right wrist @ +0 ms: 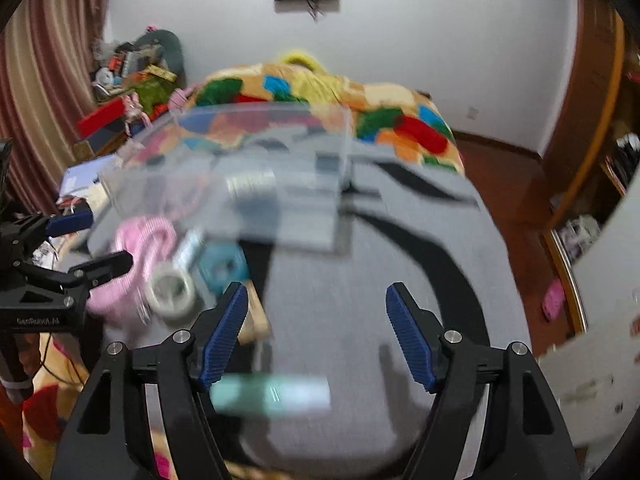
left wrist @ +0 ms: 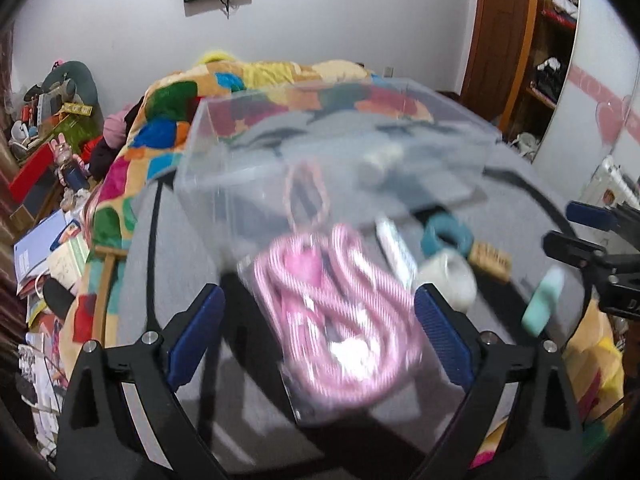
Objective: Organize objects
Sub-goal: 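Open both tools over the box and move them back to the items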
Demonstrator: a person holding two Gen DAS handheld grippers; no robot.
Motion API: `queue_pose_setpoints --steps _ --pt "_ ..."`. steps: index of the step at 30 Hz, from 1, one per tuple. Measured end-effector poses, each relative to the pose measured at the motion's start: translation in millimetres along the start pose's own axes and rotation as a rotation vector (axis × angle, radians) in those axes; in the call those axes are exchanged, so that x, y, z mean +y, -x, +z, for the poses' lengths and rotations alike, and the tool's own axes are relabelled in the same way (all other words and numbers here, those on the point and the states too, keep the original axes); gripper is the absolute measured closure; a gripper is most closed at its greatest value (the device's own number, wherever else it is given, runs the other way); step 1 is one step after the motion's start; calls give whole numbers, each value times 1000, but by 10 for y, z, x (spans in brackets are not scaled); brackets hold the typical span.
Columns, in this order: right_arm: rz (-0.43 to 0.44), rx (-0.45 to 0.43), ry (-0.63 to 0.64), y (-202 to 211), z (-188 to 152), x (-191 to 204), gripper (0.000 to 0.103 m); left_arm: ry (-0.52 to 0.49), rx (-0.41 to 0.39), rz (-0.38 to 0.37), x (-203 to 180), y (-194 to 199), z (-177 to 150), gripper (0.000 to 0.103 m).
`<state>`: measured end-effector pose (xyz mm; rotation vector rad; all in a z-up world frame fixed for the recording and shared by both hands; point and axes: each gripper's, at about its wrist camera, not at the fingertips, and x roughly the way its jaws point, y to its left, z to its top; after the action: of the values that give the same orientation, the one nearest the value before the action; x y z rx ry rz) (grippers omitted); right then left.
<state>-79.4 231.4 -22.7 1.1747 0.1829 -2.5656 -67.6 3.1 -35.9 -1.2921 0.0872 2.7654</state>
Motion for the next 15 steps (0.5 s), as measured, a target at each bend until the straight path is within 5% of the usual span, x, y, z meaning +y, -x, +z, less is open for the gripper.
queue_pose_setpoints --steps 8,15 --pt "109 121 -101 30 -470 -49 35 52 -19 -10 239 162 -323 6" --pt "139 103 -101 -155 -357 89 37 66 -2 -63 373 304 -481 6"
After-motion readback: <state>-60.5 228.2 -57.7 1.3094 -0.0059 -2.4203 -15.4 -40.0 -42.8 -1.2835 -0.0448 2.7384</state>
